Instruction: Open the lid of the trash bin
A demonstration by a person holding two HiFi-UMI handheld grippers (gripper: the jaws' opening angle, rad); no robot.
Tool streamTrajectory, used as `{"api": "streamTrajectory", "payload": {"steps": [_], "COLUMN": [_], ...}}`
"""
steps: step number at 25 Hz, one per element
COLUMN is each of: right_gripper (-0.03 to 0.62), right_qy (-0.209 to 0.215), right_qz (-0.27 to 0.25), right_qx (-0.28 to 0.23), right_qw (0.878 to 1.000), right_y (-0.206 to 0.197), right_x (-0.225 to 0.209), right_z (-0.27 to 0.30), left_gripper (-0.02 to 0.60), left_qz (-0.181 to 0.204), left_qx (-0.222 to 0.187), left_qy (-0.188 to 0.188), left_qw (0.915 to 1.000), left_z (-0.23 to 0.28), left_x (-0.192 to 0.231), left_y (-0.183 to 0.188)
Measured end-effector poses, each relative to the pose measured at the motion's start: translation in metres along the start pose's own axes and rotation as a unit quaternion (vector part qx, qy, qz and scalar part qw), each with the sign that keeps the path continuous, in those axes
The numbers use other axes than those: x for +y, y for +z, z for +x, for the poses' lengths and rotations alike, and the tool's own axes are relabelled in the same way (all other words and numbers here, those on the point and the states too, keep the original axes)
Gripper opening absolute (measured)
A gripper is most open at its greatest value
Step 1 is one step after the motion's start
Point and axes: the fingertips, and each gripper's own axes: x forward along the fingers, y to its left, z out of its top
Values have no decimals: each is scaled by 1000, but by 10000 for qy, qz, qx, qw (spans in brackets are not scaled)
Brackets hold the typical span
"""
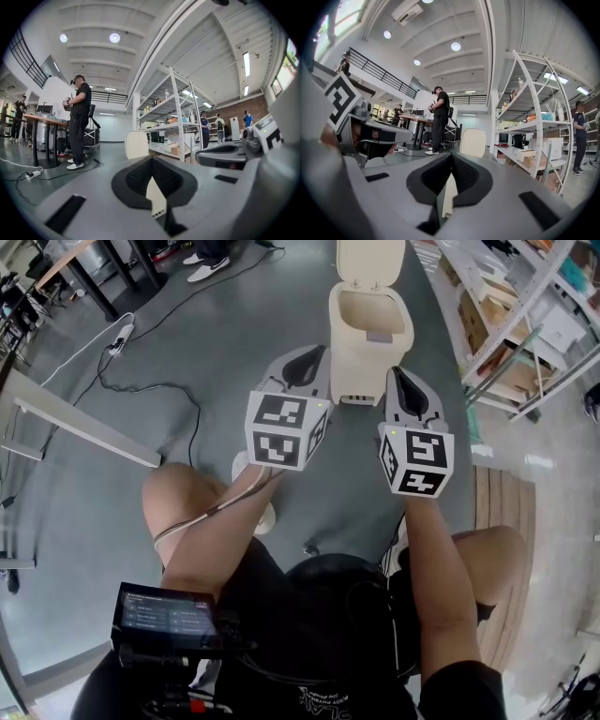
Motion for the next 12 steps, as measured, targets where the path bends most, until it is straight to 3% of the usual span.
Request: {"api": "streamTrajectory", "payload": {"steps": [12], "right_gripper": [6], "right_qy": [-88], "right_qz": [-148], "right_qx": [-22], "right_qw": [9998], "right_y": [8], "right_x": [1], "right_z": [-3], "left_gripper": [-2], "left_qz": [28], "left_qx": [-25], "left_qy": [10], "left_qw": [10000], "left_z": [0], "left_x": [1], "left_y": [3]}}
